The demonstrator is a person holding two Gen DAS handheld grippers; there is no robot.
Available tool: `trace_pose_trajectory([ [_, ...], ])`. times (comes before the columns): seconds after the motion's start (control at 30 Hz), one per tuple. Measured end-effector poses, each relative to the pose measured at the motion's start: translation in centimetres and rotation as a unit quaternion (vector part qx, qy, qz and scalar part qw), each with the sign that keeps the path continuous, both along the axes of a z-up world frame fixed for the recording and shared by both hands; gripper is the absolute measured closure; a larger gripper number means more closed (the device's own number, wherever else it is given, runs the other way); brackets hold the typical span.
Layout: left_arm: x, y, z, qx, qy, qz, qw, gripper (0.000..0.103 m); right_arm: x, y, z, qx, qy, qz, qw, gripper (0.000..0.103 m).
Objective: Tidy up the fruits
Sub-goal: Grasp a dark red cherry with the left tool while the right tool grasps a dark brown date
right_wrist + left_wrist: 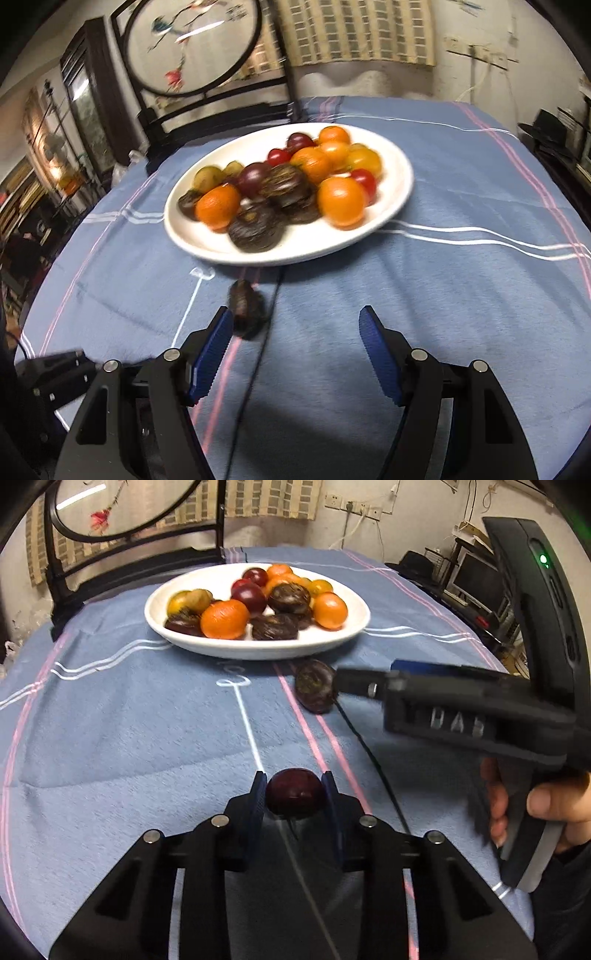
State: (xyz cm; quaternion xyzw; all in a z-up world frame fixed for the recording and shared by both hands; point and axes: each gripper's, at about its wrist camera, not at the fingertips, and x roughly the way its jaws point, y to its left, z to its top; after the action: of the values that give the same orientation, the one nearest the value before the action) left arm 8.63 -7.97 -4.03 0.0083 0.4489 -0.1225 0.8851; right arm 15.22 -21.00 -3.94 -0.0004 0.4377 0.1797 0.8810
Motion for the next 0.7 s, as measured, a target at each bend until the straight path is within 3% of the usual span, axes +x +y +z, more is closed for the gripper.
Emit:
trace_pose_trajectory([
  [0.23, 0.9, 2.6, 0.8, -0.004, -0.018, 0.041, 0.999, 0.073, 1.4, 4.3, -1.4, -0.065, 0.02, 0.03, 0.997, 0.032],
  [0.27, 1.0, 2.8, 0.8, -0.005, -0.017, 0.044, 0.9989, 0.073, 1.4, 4.6, -1.4, -0.073, 0.014, 0.028, 0.997, 0.04],
  [0.3, 1.0, 3.1, 0.8, -0.006, -0.015, 0.049, 0.9987, 0.073, 1.5, 4.9, -1.4, -0.082, 0.009, 0.027, 0.996, 0.058],
  [0.37, 1.3, 3.4, 0.7, -0.006, -0.012, 0.052, 0.9985, 0.073, 1.6, 4.9, -1.1, -0.076, 0.008, 0.029, 0.997, 0.074],
  [0.53, 1.7, 3.6, 1.0, -0.024, 0.008, 0.049, 0.9985, 0.073, 0.4, 3.0, 0.8, -0.039, -0.003, 0.026, 0.999, 0.074],
  [0.7, 4.8, 3.5, 4.4, -0.005, -0.025, 0.051, 0.9984, 0.074, 1.1, 1.5, 4.9, 0.0, -0.056, 0.011, 0.998, 0.074],
])
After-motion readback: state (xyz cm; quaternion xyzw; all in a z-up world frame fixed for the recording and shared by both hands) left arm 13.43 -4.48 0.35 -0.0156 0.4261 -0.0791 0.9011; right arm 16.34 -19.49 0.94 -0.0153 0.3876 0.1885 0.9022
